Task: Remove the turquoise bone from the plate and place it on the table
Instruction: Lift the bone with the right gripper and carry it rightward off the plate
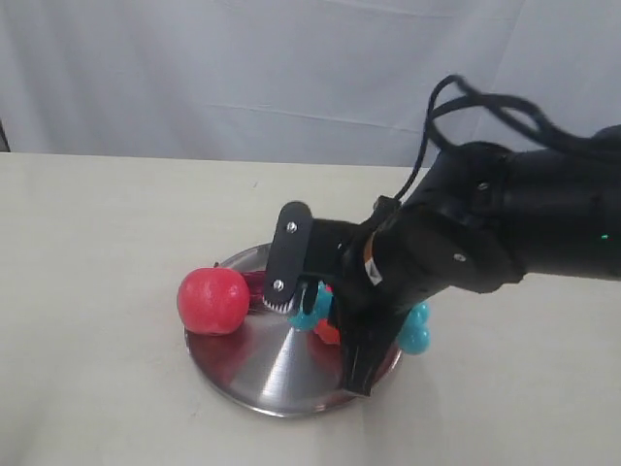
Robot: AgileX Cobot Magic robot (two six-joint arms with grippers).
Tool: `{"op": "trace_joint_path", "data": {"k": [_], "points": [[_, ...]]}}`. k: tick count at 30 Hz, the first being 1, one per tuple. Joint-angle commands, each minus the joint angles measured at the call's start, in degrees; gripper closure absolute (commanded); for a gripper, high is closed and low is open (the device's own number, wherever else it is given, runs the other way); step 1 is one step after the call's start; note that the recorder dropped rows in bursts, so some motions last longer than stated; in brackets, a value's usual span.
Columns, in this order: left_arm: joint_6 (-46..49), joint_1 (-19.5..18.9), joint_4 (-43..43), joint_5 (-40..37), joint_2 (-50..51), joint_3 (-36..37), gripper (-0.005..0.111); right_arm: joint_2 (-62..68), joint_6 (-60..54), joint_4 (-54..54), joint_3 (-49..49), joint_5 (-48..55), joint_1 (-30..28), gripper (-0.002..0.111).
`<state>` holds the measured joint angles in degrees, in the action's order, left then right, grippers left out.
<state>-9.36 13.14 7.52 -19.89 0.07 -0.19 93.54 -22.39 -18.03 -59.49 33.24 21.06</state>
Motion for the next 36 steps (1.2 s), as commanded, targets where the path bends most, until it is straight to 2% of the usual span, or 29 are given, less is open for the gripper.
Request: {"op": "trace_joint_path", "data": {"k": [1, 6, 7, 11, 16, 20, 30, 36], "points": [[0.01, 0.16, 0.02, 0.04, -0.07, 0.19, 0.107, -7.55, 13.32, -0.31, -0.10, 2.49, -0.26, 0.109], [-0.12, 0.16, 0.02, 0.04, -0.07, 0.19, 0.107, -11.41, 30.45, -5.93, -0.10, 5.07, -0.49, 0.109], [-0.12, 0.16, 0.02, 0.04, -0.07, 0.19, 0.107, -12.18, 36.09, -7.66, -0.10, 6.84, -1.34, 0.109], [-0.12, 0.16, 0.02, 0.04, -0.07, 0.19, 0.107, -13.34, 44.72, -7.56, -0.10, 13.79, -7.32, 0.109], [-0.12, 0.16, 0.02, 0.04, -0.07, 0.19, 0.107, -13.45, 46.56, -3.76, -0.10, 15.94, -15.90, 0.109], [-0.12, 0.16, 0.02, 0.04, -0.07, 0.19, 0.107, -13.45, 46.56, -2.99, -0.10, 16.08, -18.01, 0.109], [0.11, 0.16, 0.02, 0.04, -0.07, 0.19, 0.107, -13.10, 49.79, -3.54, -0.10, 12.32, -18.28, 0.109], [0.11, 0.16, 0.02, 0.04, -0.07, 0.19, 0.107, -8.15, 52.02, -5.21, 0.01, 11.19, -18.28, 0.109]]}}
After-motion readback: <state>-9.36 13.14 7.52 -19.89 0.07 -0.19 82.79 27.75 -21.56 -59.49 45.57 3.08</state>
